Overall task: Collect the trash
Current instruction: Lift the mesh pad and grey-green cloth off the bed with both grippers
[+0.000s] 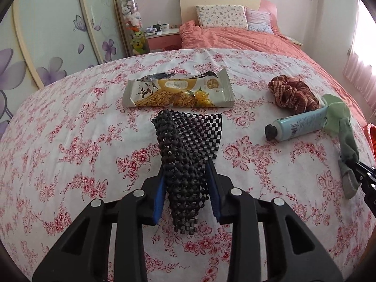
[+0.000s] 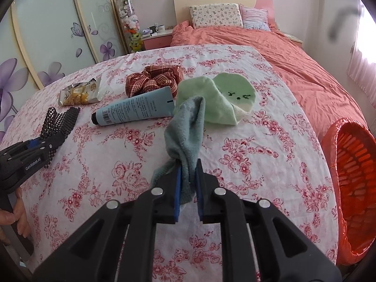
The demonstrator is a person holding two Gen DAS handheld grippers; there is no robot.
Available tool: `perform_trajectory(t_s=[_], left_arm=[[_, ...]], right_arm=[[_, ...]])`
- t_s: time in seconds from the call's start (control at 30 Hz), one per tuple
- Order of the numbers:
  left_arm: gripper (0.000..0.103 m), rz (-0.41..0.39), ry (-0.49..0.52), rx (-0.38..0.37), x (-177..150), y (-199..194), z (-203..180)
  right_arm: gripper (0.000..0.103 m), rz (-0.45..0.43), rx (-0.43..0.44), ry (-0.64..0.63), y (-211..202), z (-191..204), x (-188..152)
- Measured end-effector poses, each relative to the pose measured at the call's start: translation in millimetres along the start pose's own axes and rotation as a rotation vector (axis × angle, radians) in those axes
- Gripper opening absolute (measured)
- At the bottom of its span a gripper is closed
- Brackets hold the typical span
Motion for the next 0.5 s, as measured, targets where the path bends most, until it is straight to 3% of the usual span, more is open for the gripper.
perform_trajectory(t_s=[0.5], left_arm=[[0.041, 0.004, -0.07, -0.008, -0.7, 0.2, 7.1]], right_arm=[[0.021, 0.001, -0.037, 0.005, 0.7, -4.5, -0.5]])
Point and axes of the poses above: each gripper's, at about its wrist camera, not at the fingertips, and y roughly the way its jaws point, z to its left, x to its top, the point moved 9 cm from there along y, roughly the way its jaws point, and after that the axes turned 6 degrees about -x, right-handed, at the moved point
